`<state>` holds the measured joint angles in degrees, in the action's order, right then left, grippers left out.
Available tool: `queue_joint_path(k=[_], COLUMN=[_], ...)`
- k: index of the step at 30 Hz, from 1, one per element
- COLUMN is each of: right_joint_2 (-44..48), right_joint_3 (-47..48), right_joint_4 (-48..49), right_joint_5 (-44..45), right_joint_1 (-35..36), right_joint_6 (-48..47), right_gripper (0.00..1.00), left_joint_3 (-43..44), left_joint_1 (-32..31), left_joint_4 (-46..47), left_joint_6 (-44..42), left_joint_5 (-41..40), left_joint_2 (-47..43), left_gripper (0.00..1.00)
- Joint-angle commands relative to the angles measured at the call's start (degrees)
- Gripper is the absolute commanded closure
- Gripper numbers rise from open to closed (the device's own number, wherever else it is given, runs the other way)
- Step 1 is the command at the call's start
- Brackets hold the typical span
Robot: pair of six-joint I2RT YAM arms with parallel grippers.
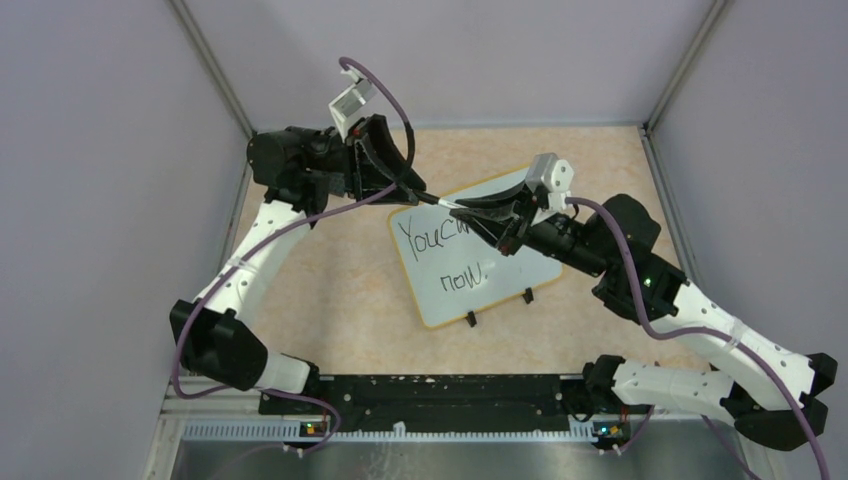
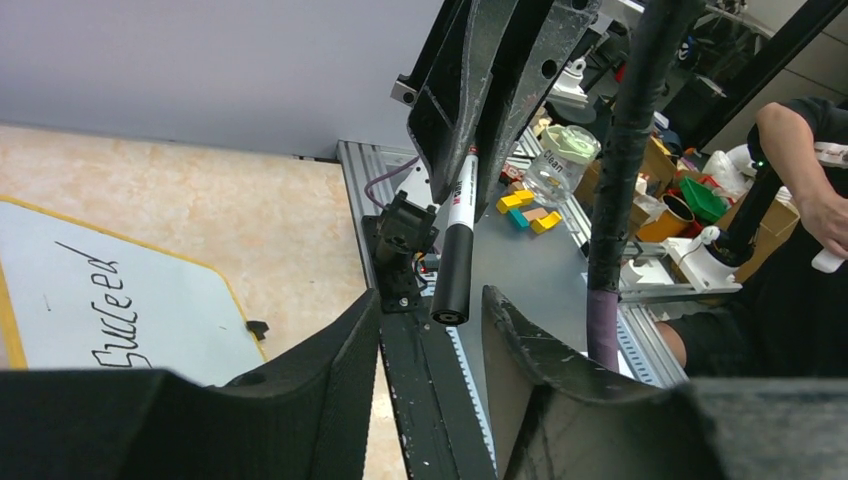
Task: Write a sentence on the whiteboard
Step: Pass from the right arm to the left
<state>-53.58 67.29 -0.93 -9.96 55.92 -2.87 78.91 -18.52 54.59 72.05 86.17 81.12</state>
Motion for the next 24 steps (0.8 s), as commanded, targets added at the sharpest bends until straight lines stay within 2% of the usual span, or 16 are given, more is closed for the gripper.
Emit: queue_joint_path(k=[1, 14, 24], right_joint_2=[0.3, -0.9, -2.4], right_joint_3=[2.9, 4.2, 4.4], right_joint_4=[1.0, -1.3, -1.3], right_joint_5=[-1.4, -1.6, -6.1], right_joint_1=[-0.8, -1.3, -1.3], right_joint_6=[1.1, 6.1, 6.6], right_gripper=[1.00, 1.00, 1.00], left_joint_3=[-0.5, -1.9, -2.4], left_joint_1=[-0.9, -2.7, -6.5], left_joint_4=[1.4, 3.6, 5.4], left_joint_6=[-0.6, 0.1, 1.5], left_joint_5=[0.8, 1.4, -0.7], left_joint_2=[-2.2, -3.2, -2.7], left_gripper=[0.55, 1.00, 1.00])
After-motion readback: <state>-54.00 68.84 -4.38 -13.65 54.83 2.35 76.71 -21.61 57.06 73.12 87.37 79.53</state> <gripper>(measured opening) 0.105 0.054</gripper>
